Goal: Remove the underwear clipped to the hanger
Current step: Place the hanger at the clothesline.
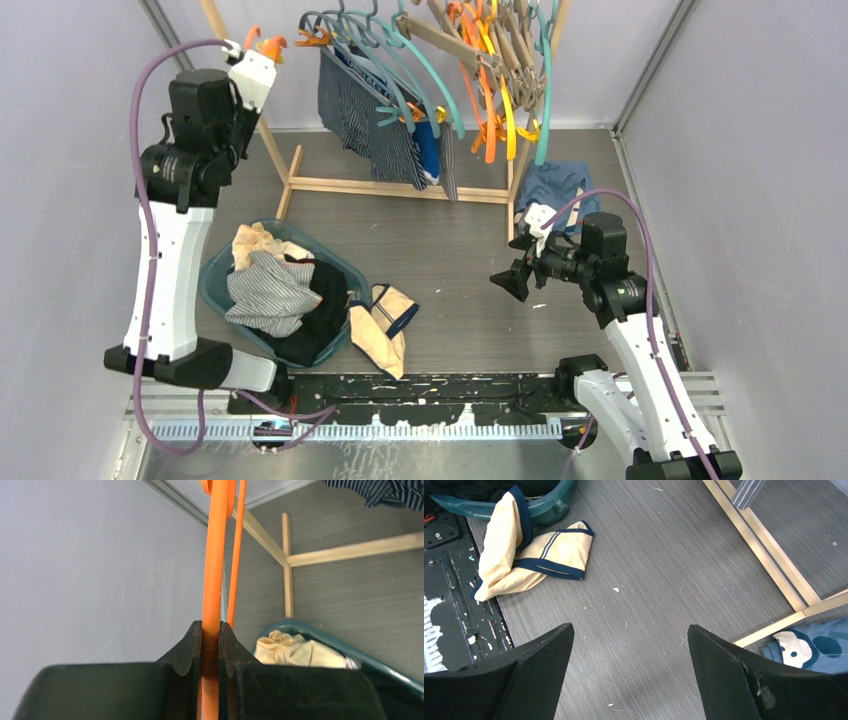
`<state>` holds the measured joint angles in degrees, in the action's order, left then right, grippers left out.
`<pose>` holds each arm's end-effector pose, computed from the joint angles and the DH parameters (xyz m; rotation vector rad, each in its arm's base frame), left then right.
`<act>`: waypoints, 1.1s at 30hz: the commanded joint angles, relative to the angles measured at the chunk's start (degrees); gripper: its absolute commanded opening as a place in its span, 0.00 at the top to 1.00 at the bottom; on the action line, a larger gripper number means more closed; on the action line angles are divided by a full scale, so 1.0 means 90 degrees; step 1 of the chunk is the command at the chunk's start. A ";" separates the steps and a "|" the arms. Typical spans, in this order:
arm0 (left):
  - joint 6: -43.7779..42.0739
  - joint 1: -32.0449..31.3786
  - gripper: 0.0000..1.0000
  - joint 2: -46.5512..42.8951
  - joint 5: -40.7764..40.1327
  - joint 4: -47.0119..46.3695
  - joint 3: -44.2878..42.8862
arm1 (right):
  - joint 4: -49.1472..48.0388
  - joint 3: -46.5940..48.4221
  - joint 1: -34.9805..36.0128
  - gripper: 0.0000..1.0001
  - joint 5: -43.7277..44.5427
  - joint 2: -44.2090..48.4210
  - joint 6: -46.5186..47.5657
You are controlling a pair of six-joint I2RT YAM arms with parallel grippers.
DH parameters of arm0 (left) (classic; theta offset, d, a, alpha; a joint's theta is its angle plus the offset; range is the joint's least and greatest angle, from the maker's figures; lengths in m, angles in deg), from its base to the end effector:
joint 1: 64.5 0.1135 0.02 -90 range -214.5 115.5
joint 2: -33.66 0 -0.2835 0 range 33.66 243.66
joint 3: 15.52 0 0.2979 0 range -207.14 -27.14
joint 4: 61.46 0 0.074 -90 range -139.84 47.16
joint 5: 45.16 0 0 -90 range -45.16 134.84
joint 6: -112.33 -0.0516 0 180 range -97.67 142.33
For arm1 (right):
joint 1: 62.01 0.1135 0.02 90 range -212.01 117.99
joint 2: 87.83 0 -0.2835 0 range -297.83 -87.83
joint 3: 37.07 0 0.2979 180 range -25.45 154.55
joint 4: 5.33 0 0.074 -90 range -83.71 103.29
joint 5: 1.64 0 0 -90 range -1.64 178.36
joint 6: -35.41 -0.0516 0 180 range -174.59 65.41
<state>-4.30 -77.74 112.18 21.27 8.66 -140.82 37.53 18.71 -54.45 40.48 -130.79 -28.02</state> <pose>0.2763 -0.0438 0.5604 0.4167 1.9399 0.5581 0.1903 0.0639 0.3184 -1.0268 1.6802 0.6536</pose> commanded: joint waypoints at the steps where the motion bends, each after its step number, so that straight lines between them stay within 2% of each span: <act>1: 0.0259 0.0430 1.00 0.0393 0.0092 -0.0562 -0.0812 | -0.0304 0.0029 -0.0031 0.10 -0.0101 0.0134 -0.0080; 7: 0.0628 0.0919 1.00 0.0771 0.0781 -0.0543 -0.1318 | -0.0278 0.0044 -0.0030 0.10 -0.0184 0.0110 -0.0080; 13: 0.0825 0.1002 1.00 0.0876 0.1401 -0.1174 -0.1309 | -0.0268 0.0030 -0.0029 0.10 -0.0233 0.0134 -0.0080; 33: 0.1292 0.1005 1.00 0.1086 0.1730 -0.2437 -0.0913 | -0.0122 0.0081 -0.0030 0.10 -0.0410 0.0124 0.0000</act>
<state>6.56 -68.97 123.87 36.31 -5.35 -149.79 37.69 18.56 -54.63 38.10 -130.07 -28.02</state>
